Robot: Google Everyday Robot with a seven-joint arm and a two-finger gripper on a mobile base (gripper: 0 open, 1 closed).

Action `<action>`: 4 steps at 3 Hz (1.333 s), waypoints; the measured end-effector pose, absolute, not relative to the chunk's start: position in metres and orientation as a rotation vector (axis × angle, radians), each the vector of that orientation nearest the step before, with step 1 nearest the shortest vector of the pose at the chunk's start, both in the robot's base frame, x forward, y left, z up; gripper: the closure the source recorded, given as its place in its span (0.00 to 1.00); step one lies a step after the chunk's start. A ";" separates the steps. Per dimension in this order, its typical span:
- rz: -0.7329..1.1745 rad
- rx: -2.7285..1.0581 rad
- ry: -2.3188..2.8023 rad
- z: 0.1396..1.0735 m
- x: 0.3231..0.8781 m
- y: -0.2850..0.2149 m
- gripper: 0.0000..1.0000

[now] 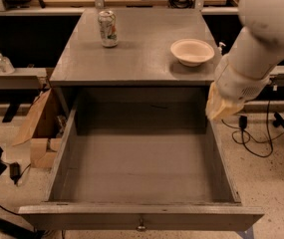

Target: Open top drawer

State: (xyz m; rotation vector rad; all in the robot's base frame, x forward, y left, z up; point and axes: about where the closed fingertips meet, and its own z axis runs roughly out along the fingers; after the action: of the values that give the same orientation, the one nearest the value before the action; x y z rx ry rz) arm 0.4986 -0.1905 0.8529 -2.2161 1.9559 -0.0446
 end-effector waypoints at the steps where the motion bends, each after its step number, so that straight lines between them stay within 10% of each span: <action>1: -0.073 -2.211 1.877 0.921 0.508 -0.210 1.00; 3: -0.265 -1.999 1.733 1.037 0.475 -0.237 1.00; 4: -0.330 -1.907 1.772 1.050 0.456 -0.266 0.82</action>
Offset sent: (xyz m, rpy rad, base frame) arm -0.0110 -0.0718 0.2139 0.1149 -0.3346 -0.0479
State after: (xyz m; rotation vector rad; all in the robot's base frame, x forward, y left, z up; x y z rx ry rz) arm 0.4558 -0.2662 1.0501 -1.9072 1.7724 -0.3300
